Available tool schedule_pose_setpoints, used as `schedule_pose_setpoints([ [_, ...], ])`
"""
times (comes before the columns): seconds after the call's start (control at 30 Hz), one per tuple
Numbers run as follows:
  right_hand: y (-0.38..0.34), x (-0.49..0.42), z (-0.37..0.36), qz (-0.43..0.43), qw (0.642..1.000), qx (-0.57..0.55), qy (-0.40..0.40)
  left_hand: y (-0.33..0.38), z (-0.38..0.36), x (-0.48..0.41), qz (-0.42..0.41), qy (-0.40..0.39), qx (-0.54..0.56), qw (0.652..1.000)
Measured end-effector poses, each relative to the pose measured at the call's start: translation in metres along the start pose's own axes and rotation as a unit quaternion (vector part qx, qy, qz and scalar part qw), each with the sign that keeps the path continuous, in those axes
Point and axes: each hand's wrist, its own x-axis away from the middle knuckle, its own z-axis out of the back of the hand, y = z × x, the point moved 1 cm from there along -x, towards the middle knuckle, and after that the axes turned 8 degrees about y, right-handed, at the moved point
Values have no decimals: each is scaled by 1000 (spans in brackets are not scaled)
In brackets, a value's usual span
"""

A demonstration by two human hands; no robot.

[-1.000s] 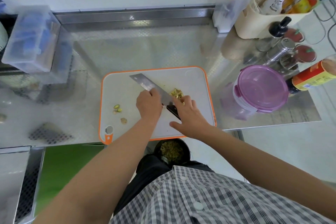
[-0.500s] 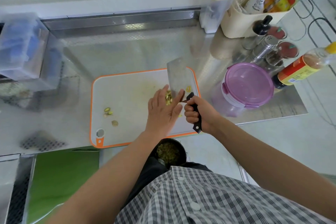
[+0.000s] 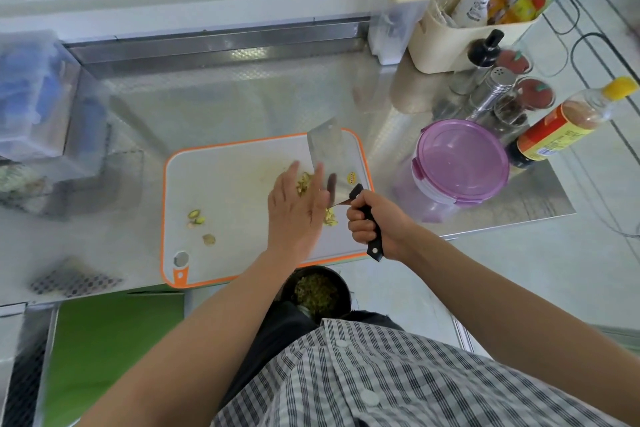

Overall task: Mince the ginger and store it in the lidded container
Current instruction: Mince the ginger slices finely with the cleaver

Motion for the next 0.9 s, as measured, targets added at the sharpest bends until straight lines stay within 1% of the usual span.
schedule_pose_setpoints([
  [0.03, 0, 0, 0, -1, 1000, 9, -4, 0, -1, 0, -20, -13, -7, 1000],
  [0.07, -1, 1, 0, 1, 1000, 18, -5, -2, -2, -1, -10, -33, -16, 999],
  [0.13, -1, 0, 0, 10, 1000, 29, 3, -11, -5, -7, 98, -44, -23, 994],
  [0.17, -2, -1, 0, 19, 999, 35, 10, -14, -3, -9, 137, -32, -28, 990],
  [0.2, -2, -3, -1, 32, 998, 42, 17, -18, -2, -9, 138, -8, -41, 989],
  [0.27, -3, -7, -7, 63, 996, 58, 29, -26, 3, -9, 69, 50, -62, 994],
  [0.3, -4, -8, -14, 75, 994, 73, 33, -30, 7, -10, 44, 69, -53, 995],
  [0.33, -5, -10, -21, 89, 991, 96, 38, -34, 13, -12, 45, 77, -30, 996],
  [0.4, -6, -13, -41, 132, 974, 179, 39, -47, 27, -12, 96, 101, 16, 990],
  [0.43, -6, -16, -52, 163, 958, 235, 32, -56, 31, -10, 123, 111, 25, 986],
  [0.5, -3, -24, -74, 239, 901, 361, 8, -81, 38, -4, 161, 117, 1, 980],
  [0.53, 0, -29, -85, 275, 867, 415, 1, -96, 41, -1, 180, 107, -20, 978],
  [0.57, 4, -34, -94, 303, 838, 454, 0, -110, 43, 3, 205, 79, -41, 975],
  [0.6, 9, -40, -102, 322, 817, 479, 2, -123, 46, 7, 227, 44, -63, 971],
  [0.63, 14, -45, -108, 333, 803, 494, 5, -136, 47, 10, 243, 6, -86, 966],
  [0.67, 19, -49, -113, 337, 797, 501, 6, -146, 47, 14, 244, -23, -106, 964],
  [0.7, 24, -53, -116, 336, 794, 506, 6, -154, 47, 17, 228, -38, -121, 965],
  [0.73, 28, -56, -119, 340, 787, 516, 9, -160, 44, 20, 204, -41, -127, 970],
  [0.77, 31, -58, -120, 346, 771, 534, 11, -163, 43, 23, 185, -34, -126, 974],
  [0.83, 37, -62, -121, 357, 737, 574, 14, -162, 42, 26, 189, -16, -75, 979],
  [0.9, 42, -66, -120, 367, 717, 592, 13, -157, 41, 30, 186, -4, -19, 982],
])
